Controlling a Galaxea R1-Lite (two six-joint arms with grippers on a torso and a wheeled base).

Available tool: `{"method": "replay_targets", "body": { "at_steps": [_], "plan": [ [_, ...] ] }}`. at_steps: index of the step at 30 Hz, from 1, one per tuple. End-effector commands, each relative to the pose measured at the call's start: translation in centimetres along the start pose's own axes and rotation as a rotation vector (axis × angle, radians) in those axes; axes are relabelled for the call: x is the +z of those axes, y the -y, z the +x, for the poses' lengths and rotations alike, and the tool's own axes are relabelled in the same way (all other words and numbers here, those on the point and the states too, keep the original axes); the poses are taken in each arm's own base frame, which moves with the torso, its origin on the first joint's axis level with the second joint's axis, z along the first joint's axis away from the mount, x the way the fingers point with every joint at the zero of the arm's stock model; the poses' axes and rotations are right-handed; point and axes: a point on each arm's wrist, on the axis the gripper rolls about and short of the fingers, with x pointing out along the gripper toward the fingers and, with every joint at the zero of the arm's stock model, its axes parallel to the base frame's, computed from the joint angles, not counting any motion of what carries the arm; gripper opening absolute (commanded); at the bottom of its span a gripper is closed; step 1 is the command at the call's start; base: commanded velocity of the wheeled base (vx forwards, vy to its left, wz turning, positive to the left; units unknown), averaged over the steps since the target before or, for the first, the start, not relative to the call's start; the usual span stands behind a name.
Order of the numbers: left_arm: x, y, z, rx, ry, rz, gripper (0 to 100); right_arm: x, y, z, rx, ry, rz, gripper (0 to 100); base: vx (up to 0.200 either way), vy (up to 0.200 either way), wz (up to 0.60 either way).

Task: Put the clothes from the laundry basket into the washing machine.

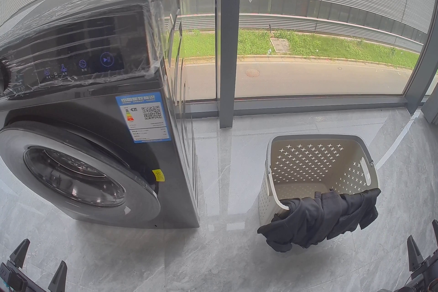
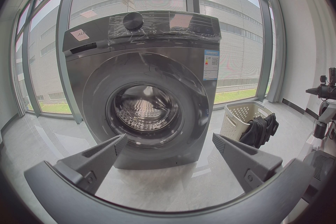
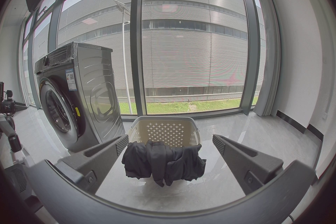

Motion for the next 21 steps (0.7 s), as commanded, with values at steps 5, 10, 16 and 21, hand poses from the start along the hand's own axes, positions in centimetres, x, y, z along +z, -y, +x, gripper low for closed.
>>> {"method": "replay_targets", "body": {
  "at_steps": [5, 10, 16, 21],
  "plan": [
    [-0.53, 0.02, 0.02, 0.002, 0.000, -0.004, 100, -0.53, 0.00, -0.01, 0.000, 0.001, 0.000, 100, 0.000, 0.000, 0.36],
    [-0.53, 0.03, 0.02, -0.001, 0.000, -0.008, 100, -0.53, 0.00, -0.01, 0.000, 0.001, 0.000, 100, 0.000, 0.080, 0.00],
    [-0.53, 0.03, 0.02, -0.001, 0.000, -0.006, 100, -0.53, 0.00, -0.01, 0.000, 0.001, 0.000, 100, 0.000, 0.200, 0.00],
    [-0.53, 0.03, 0.02, -0.001, 0.000, -0.006, 100, -0.53, 0.00, -0.01, 0.000, 0.001, 0.000, 100, 0.000, 0.200, 0.00]
  ]
}}
